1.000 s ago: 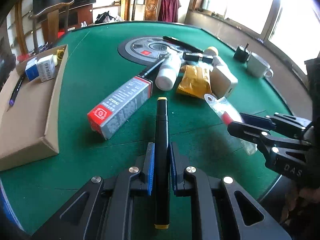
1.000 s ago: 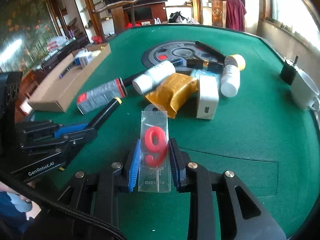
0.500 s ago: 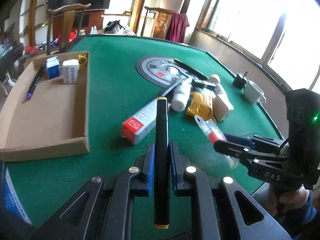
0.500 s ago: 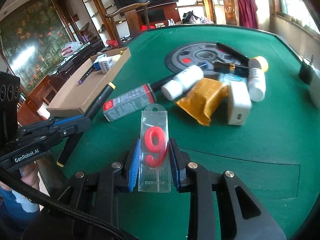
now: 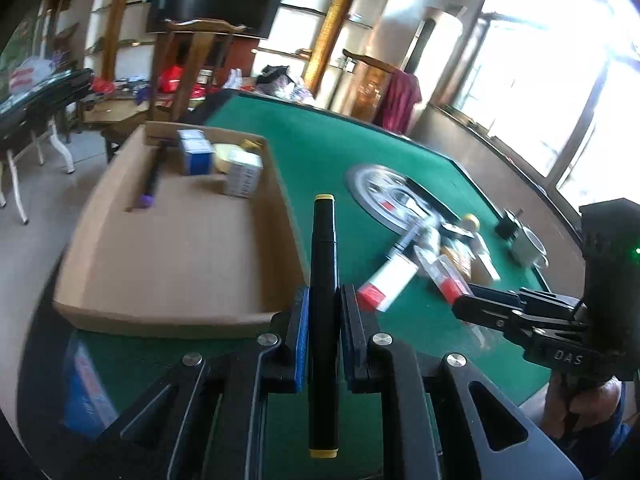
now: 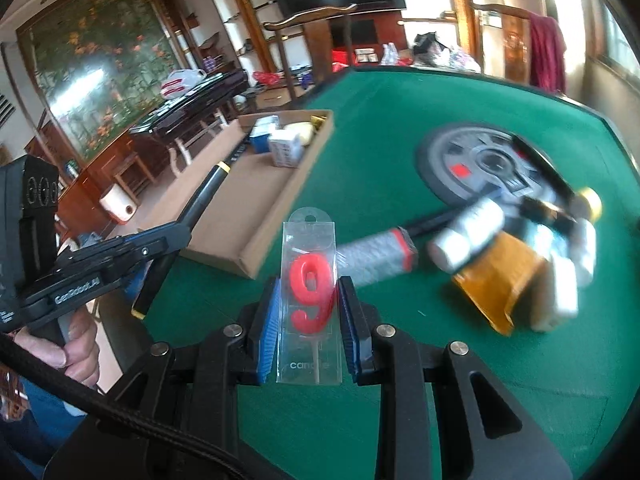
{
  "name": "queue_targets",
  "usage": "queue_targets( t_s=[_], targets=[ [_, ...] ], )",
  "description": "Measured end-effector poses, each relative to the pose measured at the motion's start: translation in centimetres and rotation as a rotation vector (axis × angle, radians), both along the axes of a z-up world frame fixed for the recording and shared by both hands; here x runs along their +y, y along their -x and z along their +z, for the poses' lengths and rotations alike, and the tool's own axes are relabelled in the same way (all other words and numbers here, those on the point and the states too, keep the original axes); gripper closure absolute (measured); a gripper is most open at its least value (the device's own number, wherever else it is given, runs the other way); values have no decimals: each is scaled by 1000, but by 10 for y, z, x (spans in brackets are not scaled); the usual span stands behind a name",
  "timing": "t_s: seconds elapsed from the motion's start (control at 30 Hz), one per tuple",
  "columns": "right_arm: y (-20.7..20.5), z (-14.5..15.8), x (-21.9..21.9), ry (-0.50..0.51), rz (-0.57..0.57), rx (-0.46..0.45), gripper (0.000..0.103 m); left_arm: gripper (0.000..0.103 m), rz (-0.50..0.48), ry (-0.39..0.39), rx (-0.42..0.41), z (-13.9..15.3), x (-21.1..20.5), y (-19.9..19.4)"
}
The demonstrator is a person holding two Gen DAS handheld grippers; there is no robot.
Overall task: Organize objects
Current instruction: 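Carry the marker and candle over the tray and lower them in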
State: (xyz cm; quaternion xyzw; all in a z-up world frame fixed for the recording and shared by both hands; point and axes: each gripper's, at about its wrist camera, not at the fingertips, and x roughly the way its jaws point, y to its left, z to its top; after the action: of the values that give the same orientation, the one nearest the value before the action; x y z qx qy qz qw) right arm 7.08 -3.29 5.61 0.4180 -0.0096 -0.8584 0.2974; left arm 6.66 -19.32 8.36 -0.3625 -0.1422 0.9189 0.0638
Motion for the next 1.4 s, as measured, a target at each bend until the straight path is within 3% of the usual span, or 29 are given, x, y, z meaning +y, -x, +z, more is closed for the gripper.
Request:
queue_targets(
  t_s=[0.33,0.7,1.07,1.4],
  targets=[
    [35,7,-69,-5,92,-47,78,91,150,10,-62,0,-87,33],
    [89,-9,-144,-26,125,-154,78,91,248,21,-208,-28,-153,99],
    [148,-38,-194,-27,82,-278,78,91,243,53,-284,-50,-166,155],
    [176,-55,-221,-38,53,-313,78,91,219,43,-303,-60,-171,173]
  ],
)
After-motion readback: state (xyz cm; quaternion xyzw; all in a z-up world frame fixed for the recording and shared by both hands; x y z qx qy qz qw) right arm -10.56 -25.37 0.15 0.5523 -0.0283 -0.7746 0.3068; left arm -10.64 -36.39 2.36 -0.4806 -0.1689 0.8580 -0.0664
